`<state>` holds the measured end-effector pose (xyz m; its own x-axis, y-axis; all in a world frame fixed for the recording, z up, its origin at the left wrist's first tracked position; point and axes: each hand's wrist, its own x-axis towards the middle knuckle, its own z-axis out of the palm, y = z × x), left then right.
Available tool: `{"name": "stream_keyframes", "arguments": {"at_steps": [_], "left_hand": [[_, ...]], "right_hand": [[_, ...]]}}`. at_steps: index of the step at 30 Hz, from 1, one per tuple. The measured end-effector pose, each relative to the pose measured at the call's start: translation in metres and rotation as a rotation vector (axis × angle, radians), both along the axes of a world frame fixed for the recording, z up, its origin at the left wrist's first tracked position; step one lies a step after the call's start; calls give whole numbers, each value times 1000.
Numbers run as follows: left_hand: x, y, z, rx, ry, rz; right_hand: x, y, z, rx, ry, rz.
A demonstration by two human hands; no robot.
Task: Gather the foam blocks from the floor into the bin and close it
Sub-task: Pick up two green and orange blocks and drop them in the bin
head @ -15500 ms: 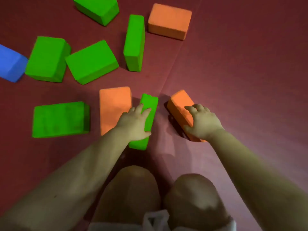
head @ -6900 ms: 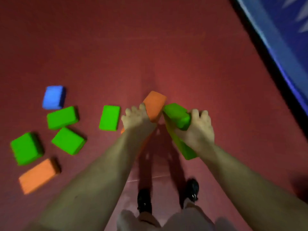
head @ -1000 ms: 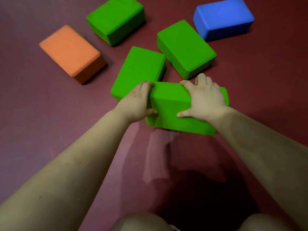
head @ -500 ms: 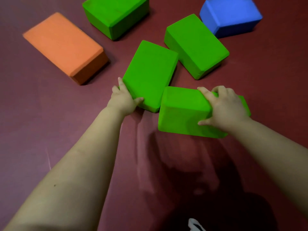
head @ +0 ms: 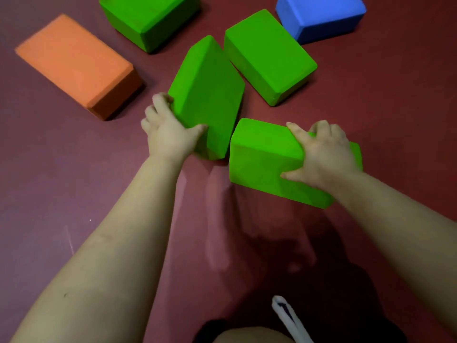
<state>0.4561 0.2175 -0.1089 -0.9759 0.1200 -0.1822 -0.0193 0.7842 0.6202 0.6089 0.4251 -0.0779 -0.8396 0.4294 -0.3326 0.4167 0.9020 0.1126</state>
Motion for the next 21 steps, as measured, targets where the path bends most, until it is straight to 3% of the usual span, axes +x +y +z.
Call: {"name": "stream_keyframes", "arguments": {"at_steps": [4,8,13,21], "left_hand": [[42,16,67,-99,116,-90],[106,38,145,-241,61,-259],[189,58,281,-281,36,-536],[299,80,520,-85,254,-1165]], "right_hand": [[34,-11,45,-39,4,-139],[82,-18,126,-126,-17,-354],[159,-31,282,-181,-22,-529],[298,-88,534,-153,-20,-1072]]}}
